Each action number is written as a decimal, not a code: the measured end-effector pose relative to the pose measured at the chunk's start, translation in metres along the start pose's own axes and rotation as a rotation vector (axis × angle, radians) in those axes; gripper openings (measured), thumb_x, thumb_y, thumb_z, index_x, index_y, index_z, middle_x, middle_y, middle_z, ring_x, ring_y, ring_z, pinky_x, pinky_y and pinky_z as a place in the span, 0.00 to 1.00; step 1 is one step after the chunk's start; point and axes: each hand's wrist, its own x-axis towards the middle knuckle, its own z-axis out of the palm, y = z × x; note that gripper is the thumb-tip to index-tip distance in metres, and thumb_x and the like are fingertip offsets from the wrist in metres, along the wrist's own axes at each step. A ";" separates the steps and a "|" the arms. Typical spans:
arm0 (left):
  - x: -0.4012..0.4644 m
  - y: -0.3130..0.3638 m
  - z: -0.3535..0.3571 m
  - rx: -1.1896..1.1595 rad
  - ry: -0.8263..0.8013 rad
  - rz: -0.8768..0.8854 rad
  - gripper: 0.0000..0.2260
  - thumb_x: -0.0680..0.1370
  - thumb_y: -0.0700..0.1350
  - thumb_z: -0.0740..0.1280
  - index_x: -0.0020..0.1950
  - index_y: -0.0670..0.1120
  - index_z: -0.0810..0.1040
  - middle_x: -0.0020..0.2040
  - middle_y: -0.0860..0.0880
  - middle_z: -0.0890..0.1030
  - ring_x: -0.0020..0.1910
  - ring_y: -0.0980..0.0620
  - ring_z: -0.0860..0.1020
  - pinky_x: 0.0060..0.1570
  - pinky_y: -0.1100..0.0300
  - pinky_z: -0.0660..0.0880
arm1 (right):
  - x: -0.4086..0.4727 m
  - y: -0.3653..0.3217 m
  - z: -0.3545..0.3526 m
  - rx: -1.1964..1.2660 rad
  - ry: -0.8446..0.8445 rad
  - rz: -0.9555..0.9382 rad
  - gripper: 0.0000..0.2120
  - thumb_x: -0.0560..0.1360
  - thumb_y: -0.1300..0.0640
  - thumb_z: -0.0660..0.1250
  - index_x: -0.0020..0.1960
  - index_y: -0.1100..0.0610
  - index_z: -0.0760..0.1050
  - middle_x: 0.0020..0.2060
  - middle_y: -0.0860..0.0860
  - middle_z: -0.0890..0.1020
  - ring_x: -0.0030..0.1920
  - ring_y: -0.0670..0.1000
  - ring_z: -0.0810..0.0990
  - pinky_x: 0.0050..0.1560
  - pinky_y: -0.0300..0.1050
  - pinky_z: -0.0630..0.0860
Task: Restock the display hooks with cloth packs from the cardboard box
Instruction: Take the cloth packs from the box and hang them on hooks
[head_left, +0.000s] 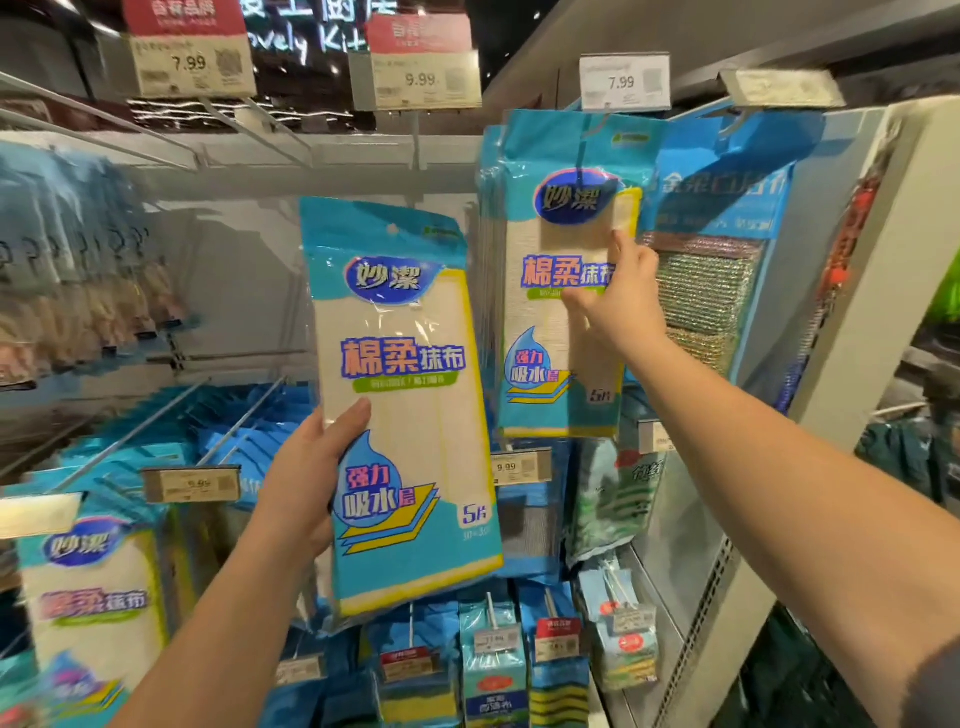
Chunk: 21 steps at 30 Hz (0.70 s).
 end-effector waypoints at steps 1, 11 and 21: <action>-0.001 -0.001 0.001 -0.018 -0.019 -0.005 0.10 0.80 0.47 0.68 0.59 0.45 0.77 0.52 0.42 0.86 0.46 0.42 0.86 0.46 0.45 0.83 | 0.001 0.000 0.002 -0.004 0.000 0.000 0.43 0.72 0.46 0.75 0.78 0.51 0.55 0.72 0.56 0.62 0.68 0.58 0.69 0.69 0.54 0.68; -0.001 -0.011 0.041 -0.037 -0.201 -0.046 0.23 0.73 0.48 0.70 0.66 0.42 0.76 0.57 0.38 0.84 0.52 0.37 0.84 0.51 0.43 0.82 | -0.001 0.001 -0.014 -0.071 0.072 -0.053 0.29 0.78 0.48 0.67 0.74 0.58 0.63 0.74 0.61 0.61 0.73 0.61 0.62 0.72 0.54 0.62; 0.016 -0.014 0.095 -0.035 -0.318 -0.066 0.22 0.72 0.48 0.70 0.64 0.42 0.76 0.56 0.38 0.84 0.50 0.39 0.85 0.50 0.43 0.83 | 0.003 -0.021 -0.072 0.428 -0.054 -0.353 0.07 0.78 0.56 0.68 0.51 0.44 0.76 0.53 0.40 0.75 0.54 0.38 0.74 0.50 0.27 0.68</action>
